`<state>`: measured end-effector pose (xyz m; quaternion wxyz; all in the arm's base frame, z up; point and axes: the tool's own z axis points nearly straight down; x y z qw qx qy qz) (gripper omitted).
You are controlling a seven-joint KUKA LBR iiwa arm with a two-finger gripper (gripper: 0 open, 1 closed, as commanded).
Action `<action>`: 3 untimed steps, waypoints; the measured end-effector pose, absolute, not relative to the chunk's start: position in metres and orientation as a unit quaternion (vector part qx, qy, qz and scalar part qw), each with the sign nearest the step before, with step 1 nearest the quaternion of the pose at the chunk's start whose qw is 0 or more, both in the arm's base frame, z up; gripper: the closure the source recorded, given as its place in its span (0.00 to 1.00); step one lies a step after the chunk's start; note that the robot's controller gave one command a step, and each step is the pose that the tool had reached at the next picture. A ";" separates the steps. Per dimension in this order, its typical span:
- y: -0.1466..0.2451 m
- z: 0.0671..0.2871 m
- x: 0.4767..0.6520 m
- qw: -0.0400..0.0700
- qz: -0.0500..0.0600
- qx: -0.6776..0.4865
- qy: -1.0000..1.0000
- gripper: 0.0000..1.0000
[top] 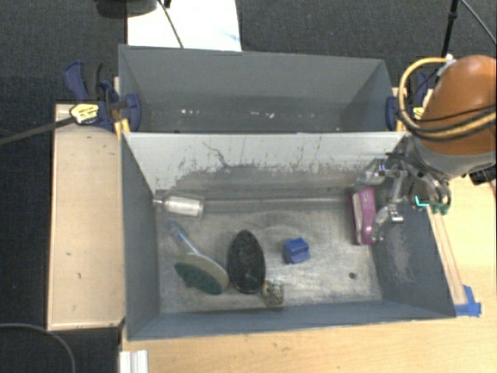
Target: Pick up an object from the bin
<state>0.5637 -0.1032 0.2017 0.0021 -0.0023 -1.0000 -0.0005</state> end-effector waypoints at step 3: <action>0.005 0.077 0.530 -0.005 -0.001 -0.176 -0.984 1.00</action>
Offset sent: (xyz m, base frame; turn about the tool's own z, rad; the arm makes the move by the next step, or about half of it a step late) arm -0.0231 0.0684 -0.0952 0.2738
